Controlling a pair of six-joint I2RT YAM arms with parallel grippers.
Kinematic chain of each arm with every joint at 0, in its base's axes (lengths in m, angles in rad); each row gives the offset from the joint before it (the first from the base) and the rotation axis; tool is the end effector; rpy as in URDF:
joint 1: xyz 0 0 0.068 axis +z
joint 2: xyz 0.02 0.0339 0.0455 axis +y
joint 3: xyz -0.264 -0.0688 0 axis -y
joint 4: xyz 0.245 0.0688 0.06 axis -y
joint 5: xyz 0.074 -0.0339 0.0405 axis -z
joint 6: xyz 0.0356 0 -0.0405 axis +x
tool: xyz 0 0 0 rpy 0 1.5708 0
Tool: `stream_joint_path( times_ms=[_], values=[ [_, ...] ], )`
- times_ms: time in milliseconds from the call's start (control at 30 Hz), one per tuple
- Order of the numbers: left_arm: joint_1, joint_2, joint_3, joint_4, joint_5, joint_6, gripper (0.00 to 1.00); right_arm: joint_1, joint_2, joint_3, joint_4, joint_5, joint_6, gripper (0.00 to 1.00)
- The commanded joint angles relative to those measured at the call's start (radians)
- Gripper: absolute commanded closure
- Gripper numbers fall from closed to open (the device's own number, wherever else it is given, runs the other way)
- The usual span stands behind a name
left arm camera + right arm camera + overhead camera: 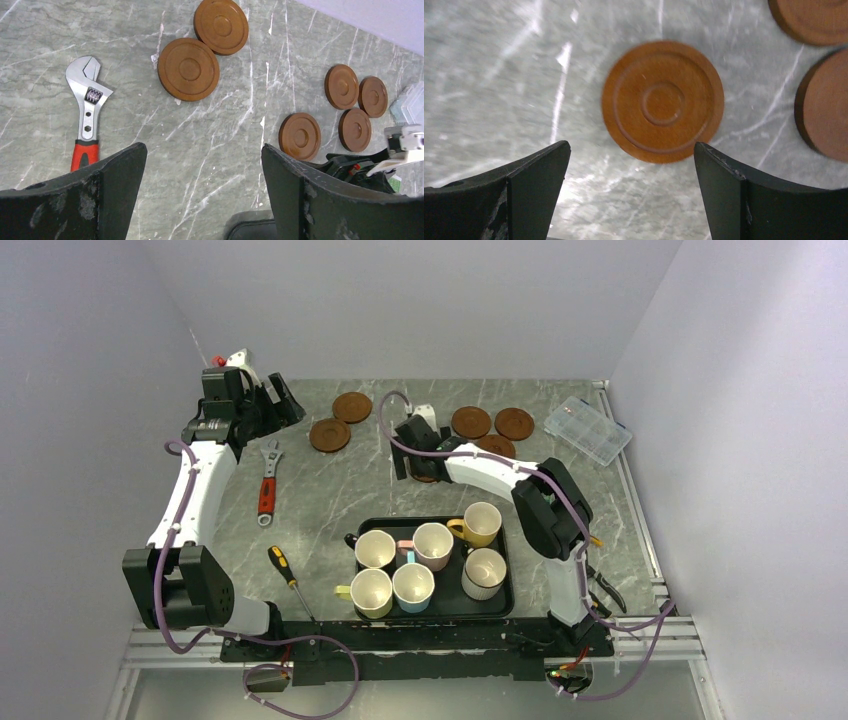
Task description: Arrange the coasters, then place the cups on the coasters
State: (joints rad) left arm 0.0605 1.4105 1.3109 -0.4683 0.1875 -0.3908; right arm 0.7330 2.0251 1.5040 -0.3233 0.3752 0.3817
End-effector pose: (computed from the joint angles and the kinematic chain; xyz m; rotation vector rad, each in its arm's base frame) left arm 0.3193 0.0127 0.3508 -0.3731 2.1206 -0.3932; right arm 0.3427 0.2910 0.2007 -0.2423 2.3293 0.0933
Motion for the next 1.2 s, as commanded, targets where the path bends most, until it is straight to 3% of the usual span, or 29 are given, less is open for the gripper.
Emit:
stream_joint_path(
  times_ms=[0, 100, 333, 867, 1167],
  values=[
    [0.005, -0.029, -0.003, 0.041, 0.027, -0.021, 0.09, -0.006, -0.035, -0.027, -0.053, 0.034, 0.043, 0.0],
    [0.005, -0.025, -0.001, 0.038, 0.027, -0.019, 0.09, -0.009, -0.032, -0.041, -0.063, 0.029, 0.057, 0.01],
    [0.004, -0.022, -0.002, 0.037, 0.023, -0.018, 0.08, -0.024, 0.01, -0.042, -0.059, 0.001, 0.071, 0.13],
    [0.005, -0.019, -0.003, 0.04, 0.025, -0.017, 0.08, -0.079, 0.091, -0.012, -0.027, -0.038, 0.047, 0.1],
    [0.005, -0.018, -0.003, 0.037, 0.02, -0.015, 0.08, -0.116, 0.148, 0.067, -0.021, -0.014, 0.034, 0.16]
  ],
)
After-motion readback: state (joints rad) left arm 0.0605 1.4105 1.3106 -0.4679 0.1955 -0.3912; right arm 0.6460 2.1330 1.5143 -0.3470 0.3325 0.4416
